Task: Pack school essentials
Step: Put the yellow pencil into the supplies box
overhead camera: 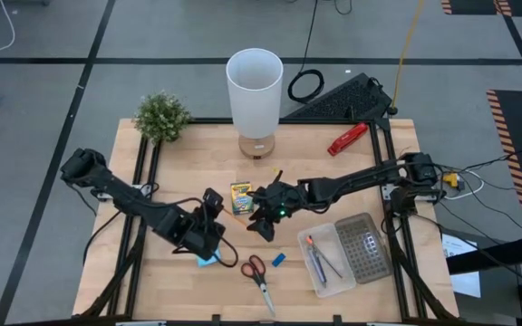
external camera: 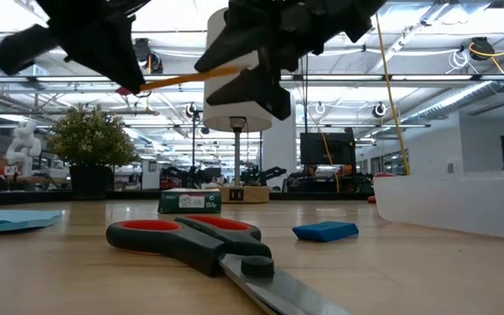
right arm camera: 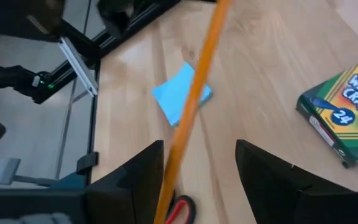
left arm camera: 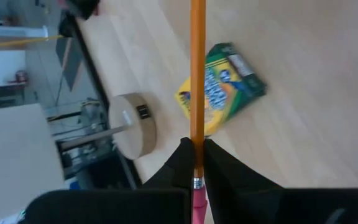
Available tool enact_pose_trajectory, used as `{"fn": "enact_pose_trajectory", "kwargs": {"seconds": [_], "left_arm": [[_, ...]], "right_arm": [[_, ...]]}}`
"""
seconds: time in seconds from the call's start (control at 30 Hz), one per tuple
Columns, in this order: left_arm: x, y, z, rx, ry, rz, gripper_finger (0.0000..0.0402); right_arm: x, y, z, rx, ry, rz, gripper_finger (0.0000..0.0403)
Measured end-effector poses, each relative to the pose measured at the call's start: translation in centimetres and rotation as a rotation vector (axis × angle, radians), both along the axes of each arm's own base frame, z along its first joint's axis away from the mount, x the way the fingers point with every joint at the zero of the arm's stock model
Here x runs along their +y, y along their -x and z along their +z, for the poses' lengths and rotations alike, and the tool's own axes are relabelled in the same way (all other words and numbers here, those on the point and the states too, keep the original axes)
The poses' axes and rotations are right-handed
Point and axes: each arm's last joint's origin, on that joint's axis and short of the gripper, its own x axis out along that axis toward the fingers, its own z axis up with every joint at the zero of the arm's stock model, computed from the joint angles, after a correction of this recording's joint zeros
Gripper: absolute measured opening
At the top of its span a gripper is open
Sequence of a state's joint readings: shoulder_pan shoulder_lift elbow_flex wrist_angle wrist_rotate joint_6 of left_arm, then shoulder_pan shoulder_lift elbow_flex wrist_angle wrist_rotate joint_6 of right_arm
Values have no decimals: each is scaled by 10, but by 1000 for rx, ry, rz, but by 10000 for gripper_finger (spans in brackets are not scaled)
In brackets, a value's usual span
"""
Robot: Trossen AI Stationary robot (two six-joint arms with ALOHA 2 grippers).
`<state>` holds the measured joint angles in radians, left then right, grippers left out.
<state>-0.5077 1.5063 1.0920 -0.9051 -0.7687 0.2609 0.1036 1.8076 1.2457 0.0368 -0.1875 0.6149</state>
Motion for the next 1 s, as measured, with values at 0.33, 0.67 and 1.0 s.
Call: {"fn": "enact_pose_trajectory", "kwargs": {"seconds": [0.33,0.67,1.0], "left_arm": [[2,-4,1,-25,-26,-6,21],[2,-5,2,-11,-42,-32,21],[0,-8,3,-43,-13,-37,77]], "right_arm": [[0,0,-1,-2,23,-4,124],[0,0,-1,-5,62,7,40],[-1,0,-1,-15,107,-16,22]]}}
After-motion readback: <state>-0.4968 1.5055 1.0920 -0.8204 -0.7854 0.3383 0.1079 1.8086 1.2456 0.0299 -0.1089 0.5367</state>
